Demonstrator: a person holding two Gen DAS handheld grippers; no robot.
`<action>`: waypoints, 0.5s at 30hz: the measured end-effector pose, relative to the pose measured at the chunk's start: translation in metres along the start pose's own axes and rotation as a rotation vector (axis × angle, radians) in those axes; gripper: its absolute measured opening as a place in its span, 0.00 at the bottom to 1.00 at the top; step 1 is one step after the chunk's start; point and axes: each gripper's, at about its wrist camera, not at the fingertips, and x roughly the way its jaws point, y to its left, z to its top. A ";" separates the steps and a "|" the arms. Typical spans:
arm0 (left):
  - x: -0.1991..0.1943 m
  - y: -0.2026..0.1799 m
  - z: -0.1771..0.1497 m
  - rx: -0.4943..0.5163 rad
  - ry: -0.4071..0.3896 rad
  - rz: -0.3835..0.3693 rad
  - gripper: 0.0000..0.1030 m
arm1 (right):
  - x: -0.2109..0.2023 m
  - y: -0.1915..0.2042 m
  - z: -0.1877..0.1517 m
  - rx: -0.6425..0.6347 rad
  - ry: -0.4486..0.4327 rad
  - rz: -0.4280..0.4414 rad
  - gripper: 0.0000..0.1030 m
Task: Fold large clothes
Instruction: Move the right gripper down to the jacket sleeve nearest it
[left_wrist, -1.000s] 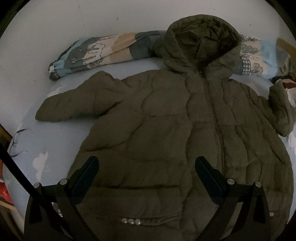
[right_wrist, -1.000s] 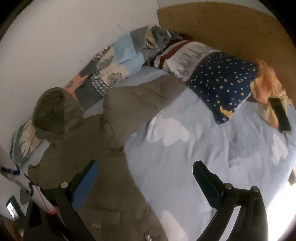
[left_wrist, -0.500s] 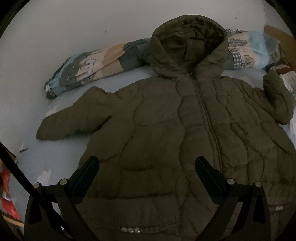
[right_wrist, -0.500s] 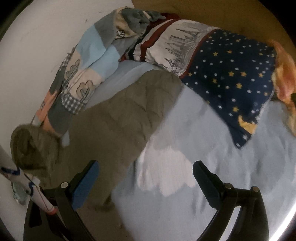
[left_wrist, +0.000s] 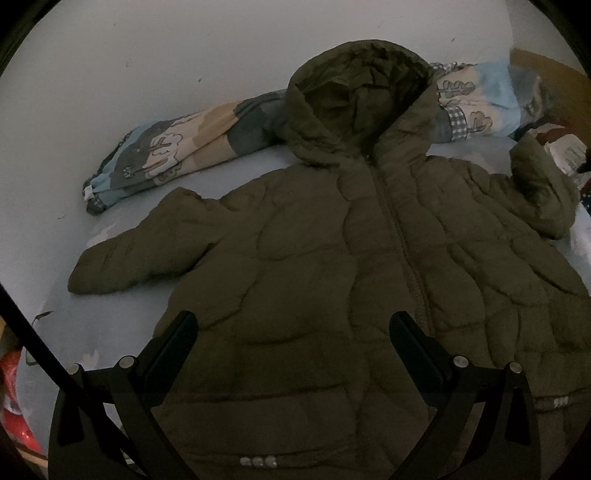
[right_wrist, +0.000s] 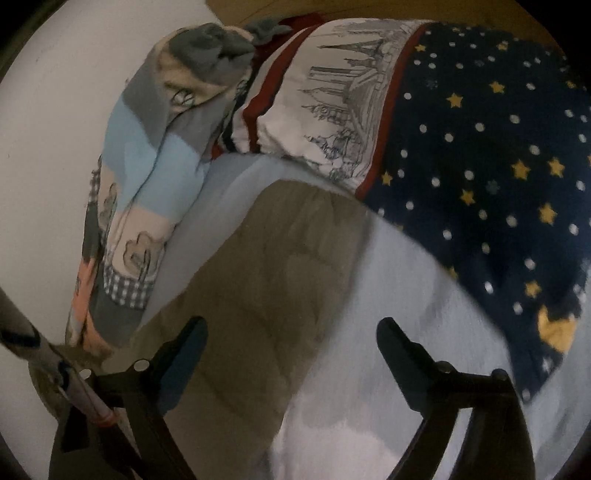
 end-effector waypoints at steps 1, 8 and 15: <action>0.000 0.000 0.000 -0.001 -0.002 -0.002 1.00 | 0.007 -0.003 0.004 0.001 0.005 -0.005 0.87; 0.004 0.000 -0.001 -0.015 0.013 -0.011 1.00 | 0.039 -0.027 0.024 0.031 -0.008 -0.002 0.77; 0.011 -0.008 -0.006 -0.004 0.038 -0.011 1.00 | 0.073 -0.042 0.033 0.063 -0.035 -0.010 0.72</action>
